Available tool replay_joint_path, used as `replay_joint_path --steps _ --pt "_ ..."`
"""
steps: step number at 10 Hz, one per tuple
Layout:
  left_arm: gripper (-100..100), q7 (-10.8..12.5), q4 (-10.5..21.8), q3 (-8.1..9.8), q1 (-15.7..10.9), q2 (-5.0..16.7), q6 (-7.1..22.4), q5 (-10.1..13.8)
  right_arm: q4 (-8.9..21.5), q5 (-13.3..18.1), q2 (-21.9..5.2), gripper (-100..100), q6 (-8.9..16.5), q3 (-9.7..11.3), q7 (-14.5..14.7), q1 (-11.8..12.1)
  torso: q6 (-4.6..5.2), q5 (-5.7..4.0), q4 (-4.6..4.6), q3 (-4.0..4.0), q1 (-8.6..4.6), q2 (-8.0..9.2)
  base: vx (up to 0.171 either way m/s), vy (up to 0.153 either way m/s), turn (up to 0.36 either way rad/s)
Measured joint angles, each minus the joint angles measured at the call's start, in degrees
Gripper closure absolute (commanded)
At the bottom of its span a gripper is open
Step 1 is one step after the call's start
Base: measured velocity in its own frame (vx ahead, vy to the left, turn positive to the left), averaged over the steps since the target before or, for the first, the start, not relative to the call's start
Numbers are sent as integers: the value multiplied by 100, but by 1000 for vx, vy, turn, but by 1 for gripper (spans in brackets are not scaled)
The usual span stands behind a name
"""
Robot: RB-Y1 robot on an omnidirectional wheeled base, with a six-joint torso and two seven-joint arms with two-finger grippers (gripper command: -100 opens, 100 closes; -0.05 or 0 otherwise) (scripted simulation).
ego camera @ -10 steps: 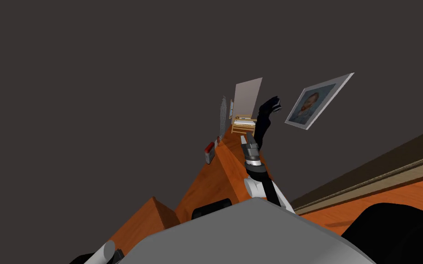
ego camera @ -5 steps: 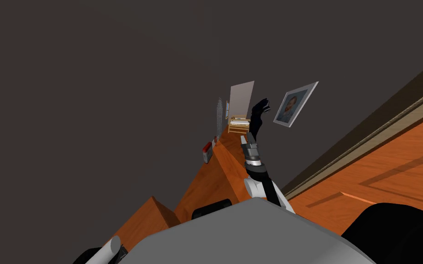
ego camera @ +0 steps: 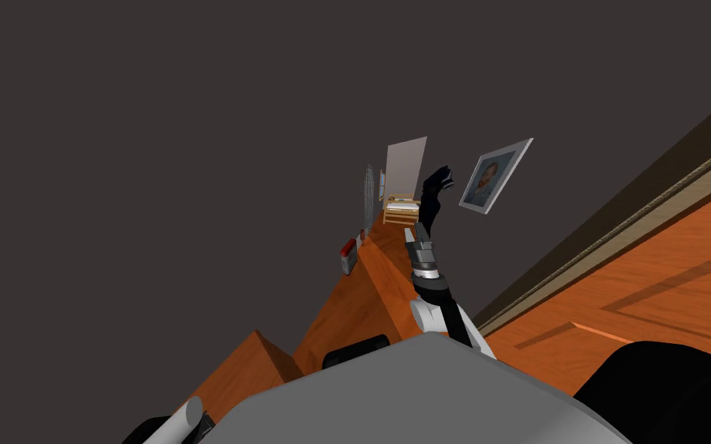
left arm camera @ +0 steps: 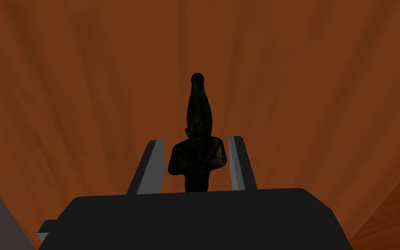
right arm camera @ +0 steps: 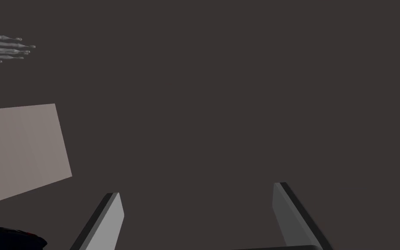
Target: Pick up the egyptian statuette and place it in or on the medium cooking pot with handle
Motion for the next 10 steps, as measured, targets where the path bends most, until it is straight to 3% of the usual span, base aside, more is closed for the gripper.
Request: replay_joint_path --steps 6,9,10 --pt "100 -674 -734 -29 481 33 336 382 -1 0 0 0 0 0 0 2 -8 -13 -10 -24 -14 -42 138 -45 194" --pt "100 -1022 -1124 -48 727 47 522 573 -1 0 0 0 0 0 0 2 -9 -14 -9 -19 -18 -32 86 -44 148" --pt "0 -1047 -1138 -48 739 48 539 579 0 0 0 0 0 0 0 0 -2 -11 -4 -11 -8 -17 8 -6 -6"
